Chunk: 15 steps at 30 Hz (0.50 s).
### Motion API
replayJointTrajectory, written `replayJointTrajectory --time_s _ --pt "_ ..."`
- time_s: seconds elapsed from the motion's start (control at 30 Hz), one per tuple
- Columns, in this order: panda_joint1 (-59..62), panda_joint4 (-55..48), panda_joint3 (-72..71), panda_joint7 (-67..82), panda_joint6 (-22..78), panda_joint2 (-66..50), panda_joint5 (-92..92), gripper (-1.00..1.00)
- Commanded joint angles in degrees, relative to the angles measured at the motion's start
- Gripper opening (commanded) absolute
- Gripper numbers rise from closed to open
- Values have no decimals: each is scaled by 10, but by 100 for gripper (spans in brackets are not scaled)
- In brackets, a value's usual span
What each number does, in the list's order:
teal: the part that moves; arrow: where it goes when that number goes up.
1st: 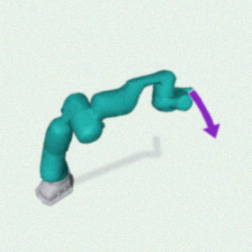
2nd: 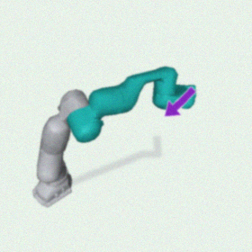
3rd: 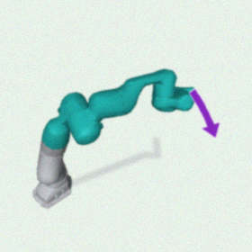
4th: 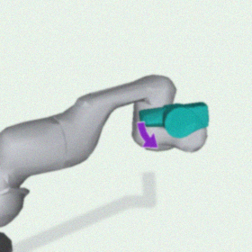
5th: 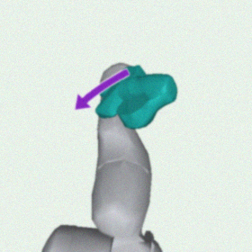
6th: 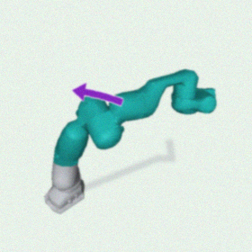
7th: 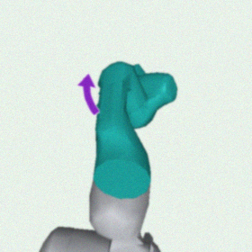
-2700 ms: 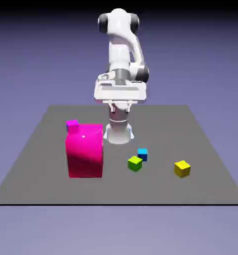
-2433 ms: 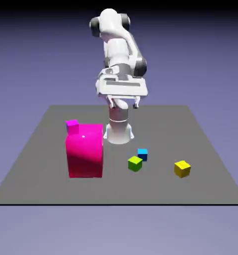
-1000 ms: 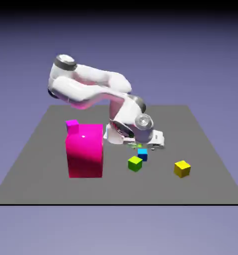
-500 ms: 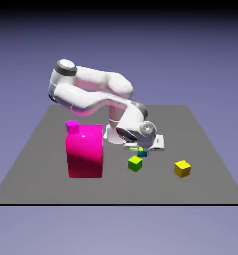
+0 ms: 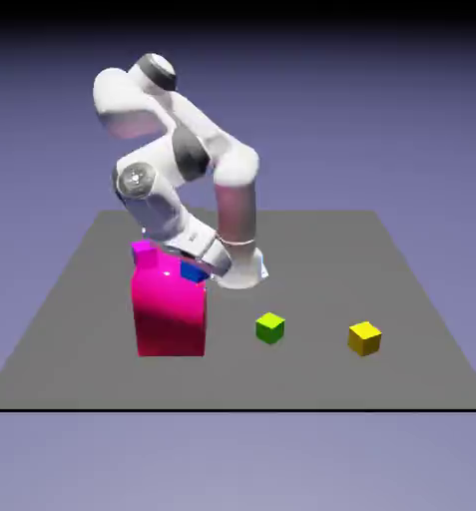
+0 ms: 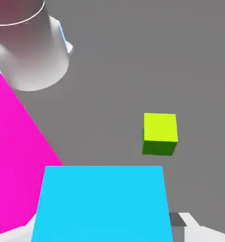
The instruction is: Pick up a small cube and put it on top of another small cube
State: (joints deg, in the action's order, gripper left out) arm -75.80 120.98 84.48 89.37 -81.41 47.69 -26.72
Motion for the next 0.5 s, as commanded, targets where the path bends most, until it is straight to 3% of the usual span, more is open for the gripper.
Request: replayJointTrajectory --time_s 0.0,0.2,0.47 --pt "17 -11 -6 25 23 -4 0 -100" --pt "108 -69 -36 174 164 -21 -13 -100" --pt "161 42 -32 161 96 10 -49 -100"
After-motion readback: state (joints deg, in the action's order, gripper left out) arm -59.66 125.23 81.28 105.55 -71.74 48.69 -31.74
